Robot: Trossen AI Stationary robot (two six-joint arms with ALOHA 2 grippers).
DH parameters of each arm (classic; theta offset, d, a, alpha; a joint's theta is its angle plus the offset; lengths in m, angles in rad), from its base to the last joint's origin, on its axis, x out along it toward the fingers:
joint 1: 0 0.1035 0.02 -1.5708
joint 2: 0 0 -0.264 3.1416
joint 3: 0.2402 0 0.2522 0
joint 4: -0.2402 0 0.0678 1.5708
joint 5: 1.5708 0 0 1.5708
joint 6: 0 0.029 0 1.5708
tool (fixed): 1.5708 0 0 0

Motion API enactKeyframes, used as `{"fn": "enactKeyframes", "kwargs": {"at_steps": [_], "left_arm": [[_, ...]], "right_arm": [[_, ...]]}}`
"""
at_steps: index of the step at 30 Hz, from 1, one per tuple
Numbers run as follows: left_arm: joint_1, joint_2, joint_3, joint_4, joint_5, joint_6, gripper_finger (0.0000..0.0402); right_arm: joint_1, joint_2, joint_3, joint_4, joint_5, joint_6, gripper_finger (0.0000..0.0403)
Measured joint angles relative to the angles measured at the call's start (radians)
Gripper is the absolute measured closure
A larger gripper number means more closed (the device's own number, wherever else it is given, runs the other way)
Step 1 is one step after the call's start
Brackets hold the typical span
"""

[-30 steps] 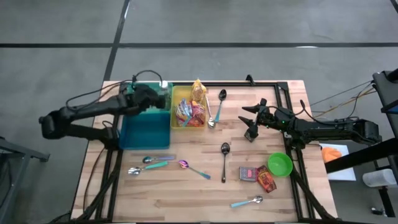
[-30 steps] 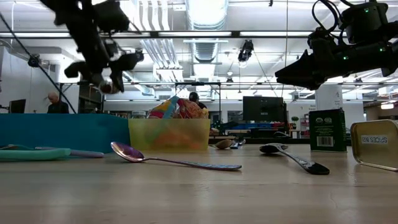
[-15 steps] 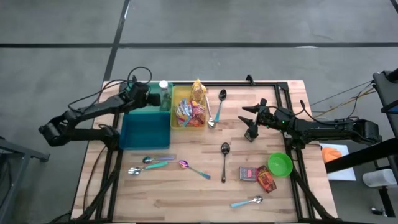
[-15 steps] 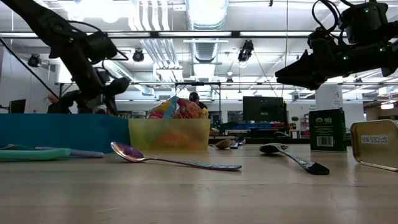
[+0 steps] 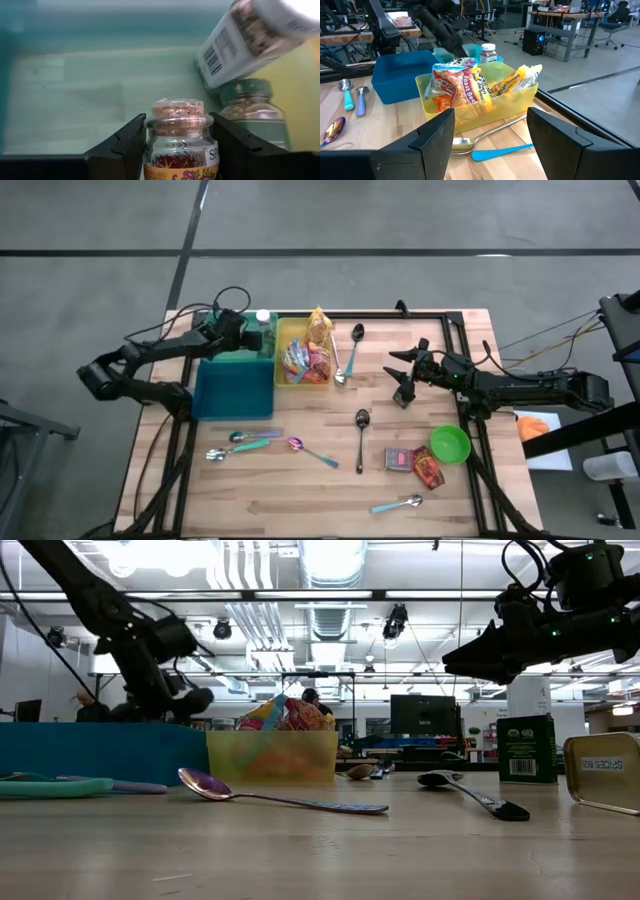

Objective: Pick & Place Food Item
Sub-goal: Put the brown spice bottle into the green bin

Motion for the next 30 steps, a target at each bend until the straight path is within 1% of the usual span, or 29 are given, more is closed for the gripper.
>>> {"fn": "enactKeyframes", "kwargs": {"at_steps": [4,7,19,22,30], "left_arm": [[0.011,0.066,0.000,0.032,0.015,-0.012,0.0220],[0.011,0.092,0.016,0.019,0.015,-0.027,0.0220],[0.011,0.103,0.027,0.015,0.034,-0.053,0.0217],[0.011,0.103,0.027,0.015,0.038,-0.053,0.0205],[0.010,0.103,0.027,0.016,0.060,-0.053,0.0153]], "right_arm": [[0.000,0.000,0.000,0.000,0.000,0.000,0.0156],[0.000,0.000,0.000,0.000,0.000,0.000,0.0156],[0.000,0.000,0.000,0.000,0.000,0.000,0.0156],[0.000,0.000,0.000,0.000,0.000,0.000,0.0156],[0.000,0.000,0.000,0.000,0.000,0.000,0.0156]]}}
